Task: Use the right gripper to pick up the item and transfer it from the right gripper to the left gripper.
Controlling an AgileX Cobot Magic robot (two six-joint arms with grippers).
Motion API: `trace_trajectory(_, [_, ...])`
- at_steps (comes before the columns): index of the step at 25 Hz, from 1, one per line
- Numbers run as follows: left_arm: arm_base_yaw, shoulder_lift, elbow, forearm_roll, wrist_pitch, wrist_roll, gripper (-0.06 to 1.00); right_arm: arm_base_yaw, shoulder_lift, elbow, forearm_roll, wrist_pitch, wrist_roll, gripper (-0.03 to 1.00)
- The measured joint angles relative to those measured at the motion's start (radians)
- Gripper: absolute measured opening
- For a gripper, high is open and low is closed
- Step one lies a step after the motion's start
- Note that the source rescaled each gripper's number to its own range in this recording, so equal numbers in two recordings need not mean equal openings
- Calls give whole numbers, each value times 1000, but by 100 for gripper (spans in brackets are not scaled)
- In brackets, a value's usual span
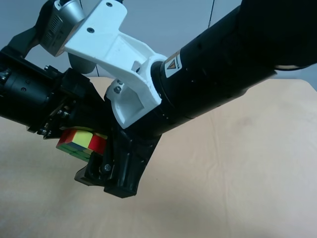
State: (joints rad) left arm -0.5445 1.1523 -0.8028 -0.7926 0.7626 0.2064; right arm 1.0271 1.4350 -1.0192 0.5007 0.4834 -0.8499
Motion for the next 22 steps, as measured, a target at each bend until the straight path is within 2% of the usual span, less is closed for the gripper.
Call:
trace_trajectory(8, [0, 0, 0, -1, -1, 0, 0, 0, -95, 0, -1, 53, 55, 100])
trace_trajectory(11, [0, 0, 0, -2, -1, 0, 0, 0, -142, 0, -36, 83, 95, 100])
trace_trajectory(22, [-3, 0, 0, -12, -1, 0, 0, 0, -358, 0, -342, 339, 457, 100])
